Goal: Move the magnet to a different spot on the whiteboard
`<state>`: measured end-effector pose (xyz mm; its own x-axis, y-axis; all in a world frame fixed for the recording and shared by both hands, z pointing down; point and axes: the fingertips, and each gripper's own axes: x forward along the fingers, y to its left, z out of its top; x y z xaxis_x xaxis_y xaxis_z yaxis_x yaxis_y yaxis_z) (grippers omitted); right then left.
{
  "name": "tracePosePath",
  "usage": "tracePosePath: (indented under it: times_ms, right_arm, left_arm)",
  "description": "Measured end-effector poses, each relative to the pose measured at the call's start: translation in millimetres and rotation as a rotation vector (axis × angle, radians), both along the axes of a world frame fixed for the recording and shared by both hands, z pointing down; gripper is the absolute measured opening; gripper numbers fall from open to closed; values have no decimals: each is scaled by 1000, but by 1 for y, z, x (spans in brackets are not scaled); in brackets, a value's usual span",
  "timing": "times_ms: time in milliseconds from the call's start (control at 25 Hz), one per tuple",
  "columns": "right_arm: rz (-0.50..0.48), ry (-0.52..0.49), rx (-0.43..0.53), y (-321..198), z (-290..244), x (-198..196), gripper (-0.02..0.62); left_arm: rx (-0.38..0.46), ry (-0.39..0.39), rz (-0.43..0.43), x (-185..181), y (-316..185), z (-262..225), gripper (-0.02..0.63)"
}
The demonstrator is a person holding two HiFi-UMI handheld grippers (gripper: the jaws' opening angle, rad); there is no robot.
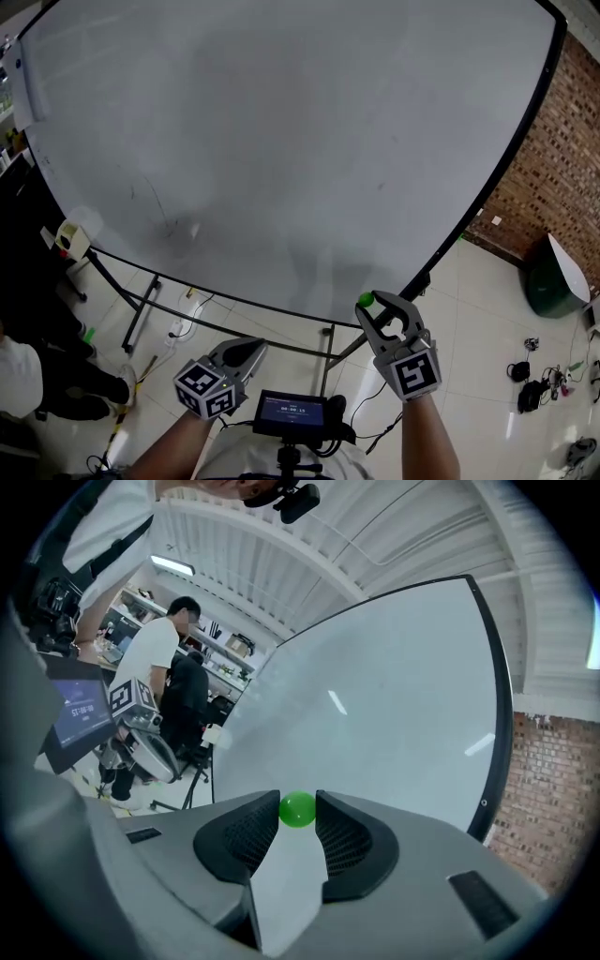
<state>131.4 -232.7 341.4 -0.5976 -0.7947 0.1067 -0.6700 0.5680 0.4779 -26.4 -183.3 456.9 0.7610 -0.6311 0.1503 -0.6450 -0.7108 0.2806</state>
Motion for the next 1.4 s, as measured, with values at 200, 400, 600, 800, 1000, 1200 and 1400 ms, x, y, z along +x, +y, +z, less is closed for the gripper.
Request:
tracePosePath:
  times_ms: [200, 400, 600, 800, 1000, 1200, 1400]
  right_arm:
    - [-14, 7, 41, -14, -14, -15, 153]
    - [-18, 49, 92, -28, -28, -27, 153]
    - [-7, 115, 155, -42, -41, -35, 153]
    - [1, 200, 241, -55, -54, -42, 153]
    - [25, 267, 314, -69, -66, -41, 153]
    - [80, 278, 343, -77, -77, -33, 153]
    - [92, 363, 448, -82, -80, -36, 153]
  left_arm:
    - [-4, -7, -21, -11, -5, 9, 28]
    - [1, -9, -42, -17, -10, 7, 28]
    - [3, -7, -54, -19, -12, 7, 28]
    - [9, -1, -69, -24, -14, 7, 28]
    - [2, -3, -88, -28, -17, 7, 28]
    - [3, 6, -103, -26, -21, 5, 28]
    - [9, 12, -103, -25, -26, 5, 28]
